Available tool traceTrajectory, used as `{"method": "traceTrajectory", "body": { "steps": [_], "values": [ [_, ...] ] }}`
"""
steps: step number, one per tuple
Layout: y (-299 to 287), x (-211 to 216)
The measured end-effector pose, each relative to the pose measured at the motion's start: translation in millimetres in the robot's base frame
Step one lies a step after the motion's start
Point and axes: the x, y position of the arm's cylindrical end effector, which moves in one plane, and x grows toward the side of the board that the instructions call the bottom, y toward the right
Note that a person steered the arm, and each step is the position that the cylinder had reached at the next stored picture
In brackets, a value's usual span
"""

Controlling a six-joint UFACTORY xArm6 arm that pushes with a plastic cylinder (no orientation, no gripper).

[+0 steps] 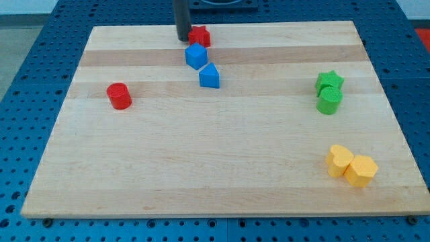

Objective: Move the blue cube slightly left

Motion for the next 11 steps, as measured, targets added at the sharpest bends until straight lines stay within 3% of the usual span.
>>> {"method": "traceTrajectory", "body": {
  "steps": [2, 4, 6, 7, 9, 11],
  "values": [
    [64.4, 0.1],
    [68.5, -0.1],
    [4.0, -17.3],
    [-1.9, -16.3],
    [-30.6, 31.2],
    [-30.6, 31.2]
  ]
}}
